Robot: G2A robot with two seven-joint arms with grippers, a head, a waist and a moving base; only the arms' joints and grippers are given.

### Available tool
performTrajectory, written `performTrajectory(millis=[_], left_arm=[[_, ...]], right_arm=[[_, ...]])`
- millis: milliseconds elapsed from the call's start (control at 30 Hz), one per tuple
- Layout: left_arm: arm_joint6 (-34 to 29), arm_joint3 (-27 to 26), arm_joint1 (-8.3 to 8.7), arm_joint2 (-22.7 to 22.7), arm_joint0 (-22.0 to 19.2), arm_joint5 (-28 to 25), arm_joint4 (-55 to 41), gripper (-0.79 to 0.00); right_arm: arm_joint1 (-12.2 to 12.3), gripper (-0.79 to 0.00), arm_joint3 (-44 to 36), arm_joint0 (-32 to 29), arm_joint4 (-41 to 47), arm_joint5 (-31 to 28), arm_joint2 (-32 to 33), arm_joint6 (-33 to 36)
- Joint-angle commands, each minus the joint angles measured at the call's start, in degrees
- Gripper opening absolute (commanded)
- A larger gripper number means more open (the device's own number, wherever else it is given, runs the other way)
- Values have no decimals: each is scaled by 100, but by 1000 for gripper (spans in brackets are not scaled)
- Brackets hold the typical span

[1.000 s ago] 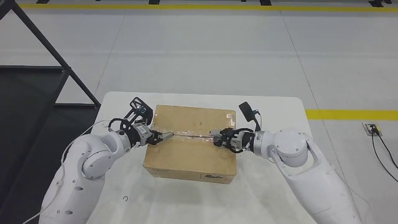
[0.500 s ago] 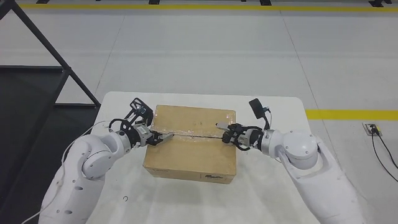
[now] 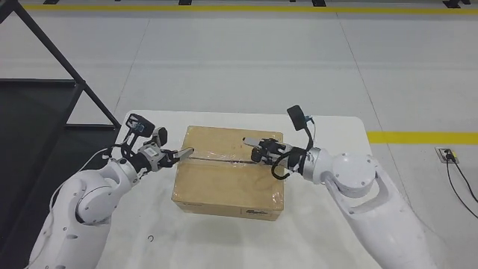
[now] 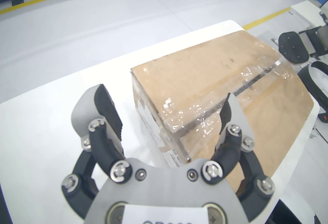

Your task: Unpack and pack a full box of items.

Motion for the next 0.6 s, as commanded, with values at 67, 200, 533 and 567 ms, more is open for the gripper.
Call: performTrajectory(millis=[67,200,533,567], left_arm=[[266,-224,48,-364,392,72,-159,0],[387,-363,84,-595,698,110,-238,0],[501,-454,127,-686,891,66,-346,0],[508,-461,129,-680,886,65,-354,0]], right_arm=[[-136,-785,470,471,-45,165,-534,4],[-266,-785,809,768,62,108,-875,-72],[-396,-785,1532,1194,-338,760,-1365,171],[-391,-785,1530,1182,-370,785,-1353,183]])
